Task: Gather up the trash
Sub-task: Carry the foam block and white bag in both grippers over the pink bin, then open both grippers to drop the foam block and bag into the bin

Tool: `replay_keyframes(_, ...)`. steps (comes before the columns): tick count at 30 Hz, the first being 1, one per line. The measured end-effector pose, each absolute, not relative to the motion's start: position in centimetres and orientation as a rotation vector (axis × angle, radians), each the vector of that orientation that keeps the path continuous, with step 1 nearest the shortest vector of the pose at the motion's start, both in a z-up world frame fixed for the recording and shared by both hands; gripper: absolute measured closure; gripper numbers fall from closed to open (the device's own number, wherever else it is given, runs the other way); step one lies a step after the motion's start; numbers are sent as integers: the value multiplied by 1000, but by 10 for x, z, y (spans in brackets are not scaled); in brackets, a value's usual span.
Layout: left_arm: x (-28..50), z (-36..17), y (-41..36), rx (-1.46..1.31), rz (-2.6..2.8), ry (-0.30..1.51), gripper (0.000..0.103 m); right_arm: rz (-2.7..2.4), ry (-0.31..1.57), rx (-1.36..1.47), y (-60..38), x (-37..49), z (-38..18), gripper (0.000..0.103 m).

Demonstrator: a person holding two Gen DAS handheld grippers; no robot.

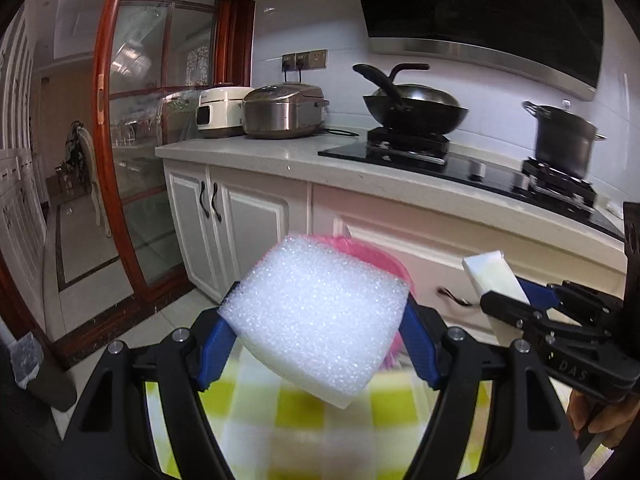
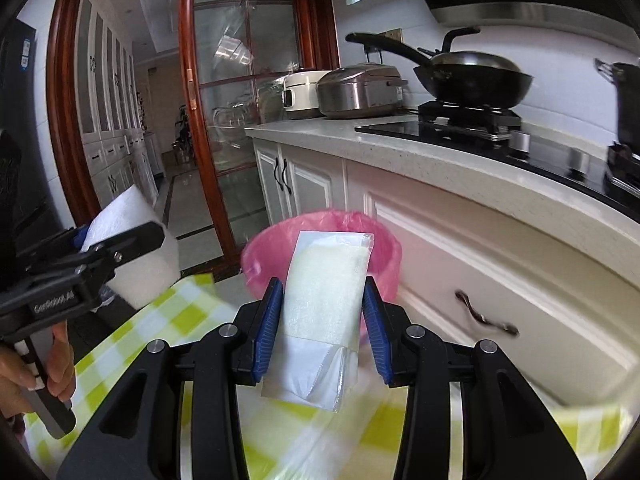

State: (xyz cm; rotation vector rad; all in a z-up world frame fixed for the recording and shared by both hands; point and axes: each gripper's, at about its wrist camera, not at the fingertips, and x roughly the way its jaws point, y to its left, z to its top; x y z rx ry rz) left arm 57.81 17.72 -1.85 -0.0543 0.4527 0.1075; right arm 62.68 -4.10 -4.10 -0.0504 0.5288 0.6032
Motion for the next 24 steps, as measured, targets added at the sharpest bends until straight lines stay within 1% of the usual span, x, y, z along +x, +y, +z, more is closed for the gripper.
replay_keyframes(7,679,-35,210,-99,87,465,32,619,547,-48,-11,713,-63,62)
replay_keyframes(14,736,-71,230,-135,68,502,32,643,574,-43,16,767,-98,61)
replay_keyframes(16,745,-77,231,-130,52,512,31,651,577,-47,21,775,-106,58)
replay_keyframes(17,747,-79,231,-126,51,515,31,652,582,-50,23,779,-110,52)
replay_keyframes(18,748,-81,230,-122,55,513,31,650,581,-52,24,780,-114,44)
replay_keyframes(19,752,-82,231,-117,62,511,29,649,579,-51,24,779,-116,41)
replay_keyframes(20,752,-82,231,-115,64,510,29,652,577,-45,23,780,-118,40)
replay_keyframes(24,748,-79,230,-117,57,501,29,647,577,-30,17,775,-120,40)
